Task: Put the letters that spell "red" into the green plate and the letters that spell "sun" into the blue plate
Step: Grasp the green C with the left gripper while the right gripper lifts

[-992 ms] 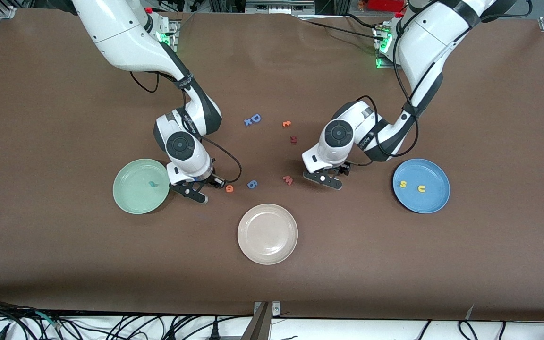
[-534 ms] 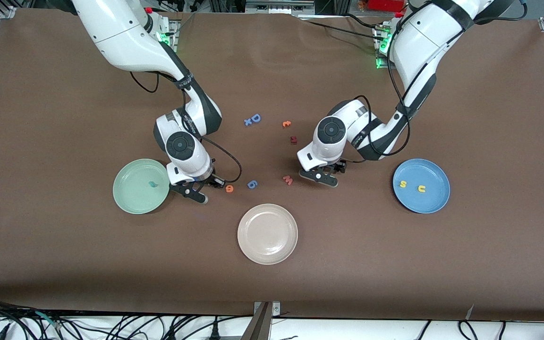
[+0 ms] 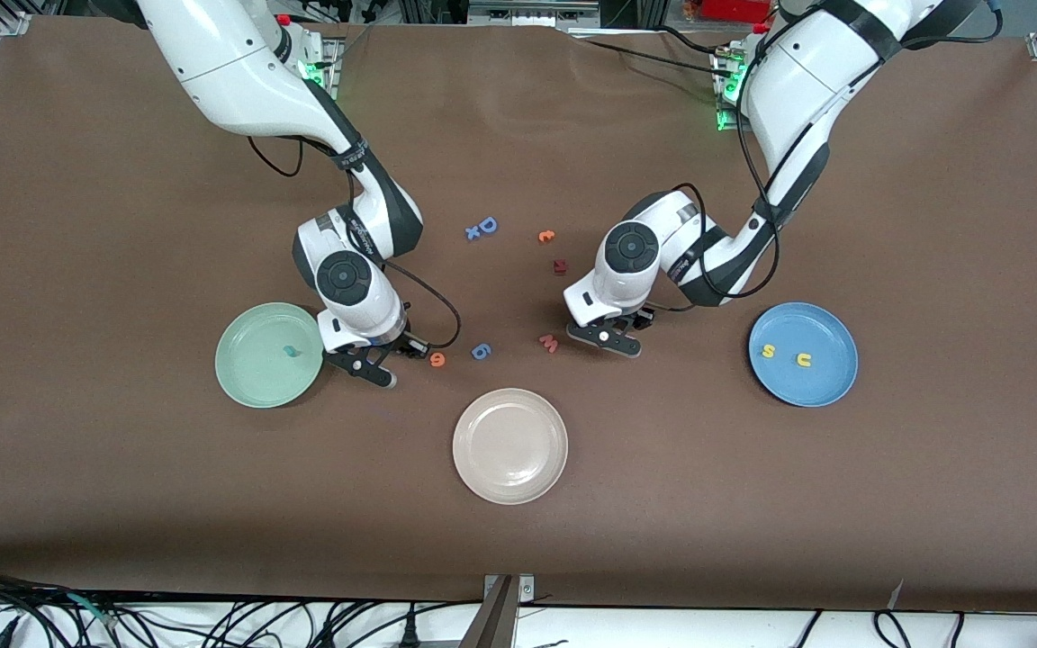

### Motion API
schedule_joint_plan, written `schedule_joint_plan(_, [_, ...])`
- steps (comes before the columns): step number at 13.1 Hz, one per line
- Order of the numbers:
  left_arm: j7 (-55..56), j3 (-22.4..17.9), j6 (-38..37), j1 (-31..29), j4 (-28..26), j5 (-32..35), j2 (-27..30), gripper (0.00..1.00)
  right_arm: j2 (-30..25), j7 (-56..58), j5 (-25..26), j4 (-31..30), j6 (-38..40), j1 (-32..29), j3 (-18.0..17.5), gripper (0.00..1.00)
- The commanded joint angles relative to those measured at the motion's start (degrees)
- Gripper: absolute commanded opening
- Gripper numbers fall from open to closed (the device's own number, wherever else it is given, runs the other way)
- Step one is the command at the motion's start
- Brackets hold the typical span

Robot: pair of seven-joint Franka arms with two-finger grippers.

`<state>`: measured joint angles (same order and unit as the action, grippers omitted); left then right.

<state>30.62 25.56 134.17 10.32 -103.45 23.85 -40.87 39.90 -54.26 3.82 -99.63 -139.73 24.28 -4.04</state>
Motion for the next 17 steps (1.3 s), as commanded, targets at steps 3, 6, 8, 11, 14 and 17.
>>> schedule_joint_plan(3, [1.99,0.02,-0.75,-0.74,-0.17,1.02,0.61,0.09,0.97,0.20,-0.65,4.16,5.23,-0.46,-0.26,0.19])
schedule_joint_plan(6, [1.46,0.28,-5.65,-1.01,0.88,0.67,3.16,0.09,1.14,1.51,-0.65,7.95,10.95,-1.08,-0.18,0.19])
schedule_joint_plan(8, [-0.02,0.63,-9.44,-2.05,1.76,-1.43,5.44,0.09,0.53,4.93,-0.65,9.45,14.81,-2.31,-0.18,0.19])
schedule_joint_plan(11, [-9.67,0.63,-16.38,-5.04,4.13,-2.94,7.29,0.09,-1.22,12.21,-0.65,11.38,20.18,-4.50,0.17,0.19])
schedule_joint_plan(14, [-26.42,0.63,-19.13,-12.58,4.05,-2.50,8.09,0.10,-3.95,22.84,-0.65,11.39,25.19,-8.80,0.35,0.19])
schedule_joint_plan(17, [-40.42,0.63,-18.87,-20.75,3.87,-2.23,7.65,0.10,-4.92,30.41,-0.48,11.30,27.75,-10.66,2.71,0.19])
